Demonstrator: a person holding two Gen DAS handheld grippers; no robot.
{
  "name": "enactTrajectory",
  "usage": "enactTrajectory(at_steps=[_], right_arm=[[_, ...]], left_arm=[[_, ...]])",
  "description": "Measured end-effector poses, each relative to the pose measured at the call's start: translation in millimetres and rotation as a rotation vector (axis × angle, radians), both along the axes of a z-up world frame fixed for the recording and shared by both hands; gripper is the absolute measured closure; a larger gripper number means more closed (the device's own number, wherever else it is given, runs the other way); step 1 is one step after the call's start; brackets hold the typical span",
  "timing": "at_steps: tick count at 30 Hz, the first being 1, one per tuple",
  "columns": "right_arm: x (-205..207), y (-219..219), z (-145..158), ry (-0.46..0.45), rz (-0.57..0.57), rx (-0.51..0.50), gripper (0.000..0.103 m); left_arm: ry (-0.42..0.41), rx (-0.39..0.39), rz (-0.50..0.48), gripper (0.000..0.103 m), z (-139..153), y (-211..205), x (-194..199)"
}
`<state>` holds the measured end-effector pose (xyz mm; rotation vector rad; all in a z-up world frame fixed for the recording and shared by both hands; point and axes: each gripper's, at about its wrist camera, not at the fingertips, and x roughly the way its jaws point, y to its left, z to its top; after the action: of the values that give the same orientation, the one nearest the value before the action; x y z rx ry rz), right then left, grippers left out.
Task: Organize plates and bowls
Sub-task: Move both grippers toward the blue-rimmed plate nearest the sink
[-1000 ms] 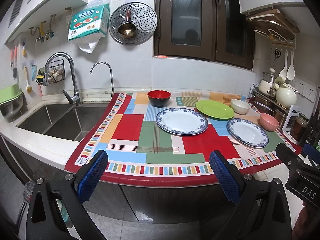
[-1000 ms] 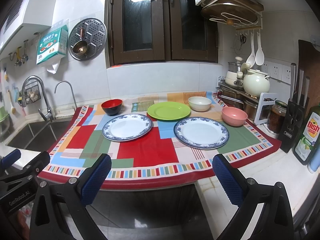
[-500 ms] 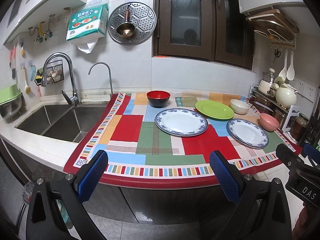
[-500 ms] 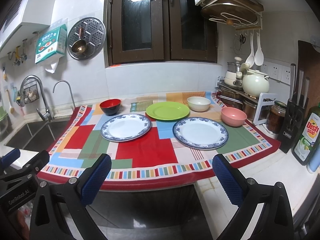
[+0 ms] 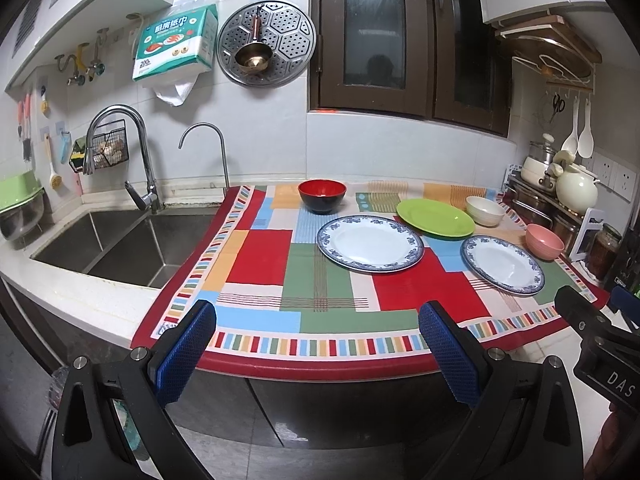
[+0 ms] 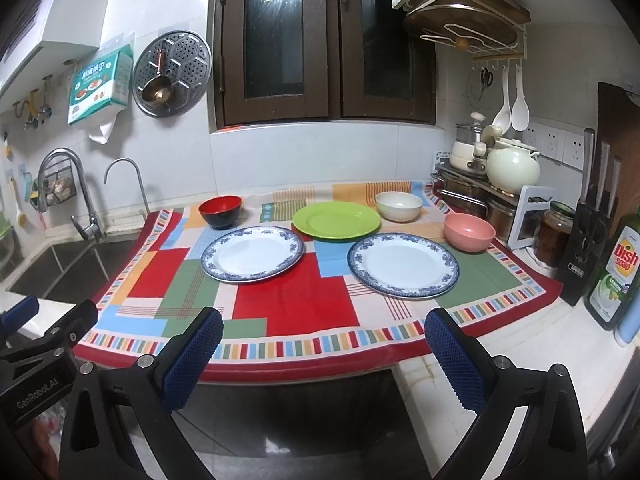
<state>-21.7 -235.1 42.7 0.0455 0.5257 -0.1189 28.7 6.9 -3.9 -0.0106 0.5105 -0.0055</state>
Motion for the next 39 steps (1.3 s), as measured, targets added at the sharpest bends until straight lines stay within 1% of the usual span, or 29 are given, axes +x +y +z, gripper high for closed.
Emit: enactTrajectory(at_steps=[9,17,25,29,33,39], right_arm=[[12,22,-3,0.006,0.008,-0.002,0.001],[24,50,-6,0.015,0.013,0.000,0.001],[37,65,-11,0.033,0.009,0.008,0.001],[51,69,-13,0.042,0.012,0.007,0.001],[67,69,-16,0.056,0.014,-0.002,0.001],[103,64,-16,0.046,0.014,-0.030,0.001]], left_arm=[[-0.026,0.057,-0.005,0.000,1,23,6],[-0.003,0.081,-0.011,0.000,-3,49,19],[-0.001,0.090,-0.023,0.000,-3,60,33],[0.009,0.096,-0.024,0.000,-3,60,48],[0.012,0.121,-0.017,0.000,-3,56,67],[0.020,0.125,-0.002,0.000,-4,49,104]])
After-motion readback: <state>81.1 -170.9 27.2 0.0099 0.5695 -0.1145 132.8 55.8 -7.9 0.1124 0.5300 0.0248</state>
